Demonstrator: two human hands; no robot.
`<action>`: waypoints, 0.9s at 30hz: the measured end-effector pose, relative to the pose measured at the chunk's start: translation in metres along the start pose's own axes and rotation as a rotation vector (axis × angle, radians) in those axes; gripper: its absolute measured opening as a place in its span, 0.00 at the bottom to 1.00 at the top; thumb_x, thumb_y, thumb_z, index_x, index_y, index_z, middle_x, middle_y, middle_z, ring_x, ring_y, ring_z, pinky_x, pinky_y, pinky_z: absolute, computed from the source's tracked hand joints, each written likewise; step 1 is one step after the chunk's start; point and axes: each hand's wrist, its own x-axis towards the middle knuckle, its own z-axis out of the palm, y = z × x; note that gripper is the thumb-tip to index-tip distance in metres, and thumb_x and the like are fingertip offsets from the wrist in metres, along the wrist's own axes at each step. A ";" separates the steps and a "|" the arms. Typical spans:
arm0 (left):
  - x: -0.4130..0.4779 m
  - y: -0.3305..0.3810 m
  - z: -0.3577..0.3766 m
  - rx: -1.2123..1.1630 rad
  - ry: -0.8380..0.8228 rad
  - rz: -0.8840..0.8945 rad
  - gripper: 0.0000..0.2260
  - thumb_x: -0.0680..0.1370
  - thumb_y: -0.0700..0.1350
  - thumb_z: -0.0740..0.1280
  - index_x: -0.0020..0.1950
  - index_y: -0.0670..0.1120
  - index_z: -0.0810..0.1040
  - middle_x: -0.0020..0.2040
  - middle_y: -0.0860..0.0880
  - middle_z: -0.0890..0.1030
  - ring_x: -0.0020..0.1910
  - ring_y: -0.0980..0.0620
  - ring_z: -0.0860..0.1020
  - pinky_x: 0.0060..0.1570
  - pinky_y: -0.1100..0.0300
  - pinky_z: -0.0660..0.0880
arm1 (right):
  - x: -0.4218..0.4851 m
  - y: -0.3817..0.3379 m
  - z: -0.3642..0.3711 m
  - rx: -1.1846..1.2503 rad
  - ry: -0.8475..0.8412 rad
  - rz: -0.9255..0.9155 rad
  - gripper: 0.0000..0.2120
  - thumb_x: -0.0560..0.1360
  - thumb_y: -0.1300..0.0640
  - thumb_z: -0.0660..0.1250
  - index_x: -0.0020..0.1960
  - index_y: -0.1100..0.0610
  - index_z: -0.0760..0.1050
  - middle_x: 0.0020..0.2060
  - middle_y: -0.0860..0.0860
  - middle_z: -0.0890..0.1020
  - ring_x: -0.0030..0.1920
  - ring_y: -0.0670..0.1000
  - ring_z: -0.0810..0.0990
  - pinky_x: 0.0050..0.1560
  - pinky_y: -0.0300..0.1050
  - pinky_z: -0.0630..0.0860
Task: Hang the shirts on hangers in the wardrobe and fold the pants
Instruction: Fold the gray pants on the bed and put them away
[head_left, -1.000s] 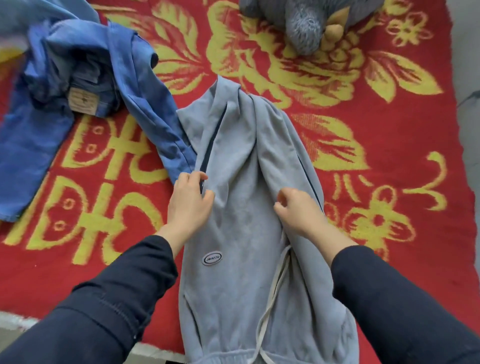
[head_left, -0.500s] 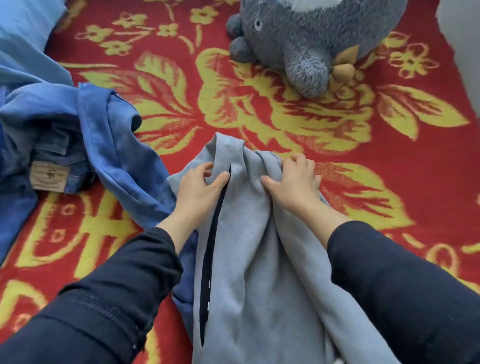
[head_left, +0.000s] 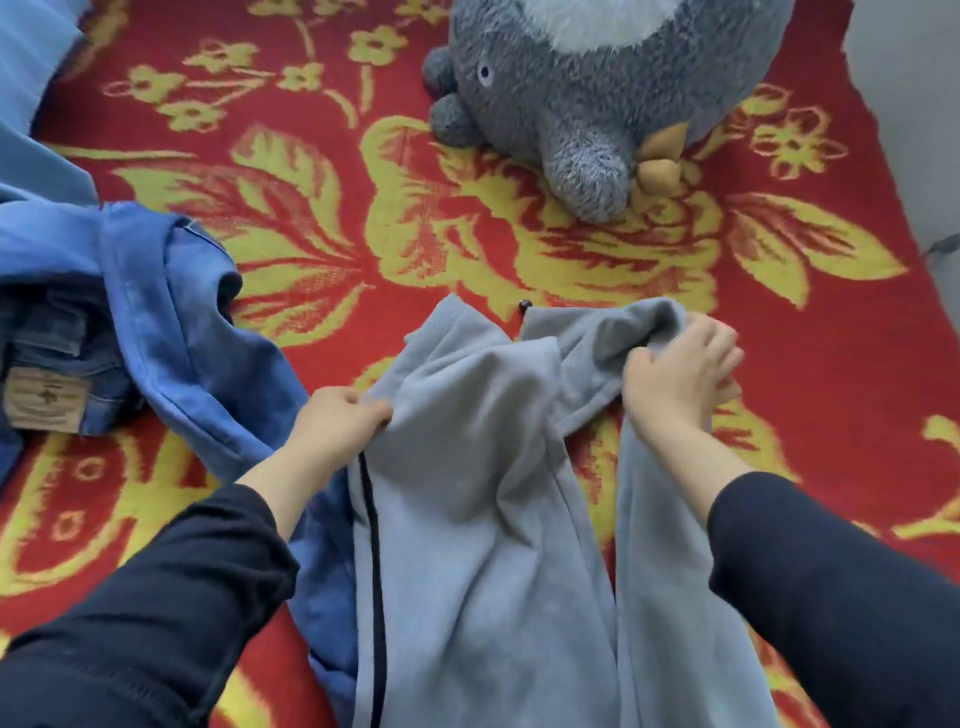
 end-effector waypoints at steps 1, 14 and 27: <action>0.004 -0.002 -0.001 0.077 0.024 0.030 0.06 0.68 0.43 0.67 0.43 0.45 0.75 0.34 0.50 0.75 0.35 0.48 0.71 0.33 0.58 0.67 | -0.007 -0.005 0.005 -0.009 0.007 -0.208 0.23 0.71 0.62 0.61 0.65 0.59 0.67 0.66 0.56 0.67 0.66 0.58 0.63 0.62 0.55 0.59; 0.029 0.053 0.024 0.116 -0.001 0.183 0.23 0.69 0.66 0.67 0.42 0.48 0.69 0.34 0.54 0.73 0.31 0.54 0.73 0.29 0.59 0.65 | -0.027 -0.060 0.023 0.376 -0.940 0.528 0.22 0.69 0.42 0.65 0.44 0.62 0.77 0.33 0.56 0.80 0.30 0.56 0.80 0.35 0.44 0.79; 0.036 0.117 -0.081 -0.727 -0.045 0.458 0.11 0.76 0.36 0.64 0.54 0.48 0.77 0.47 0.49 0.81 0.42 0.53 0.79 0.42 0.59 0.75 | 0.024 -0.135 -0.002 0.800 -0.409 -0.254 0.21 0.66 0.65 0.69 0.57 0.52 0.79 0.50 0.51 0.83 0.52 0.47 0.80 0.57 0.49 0.77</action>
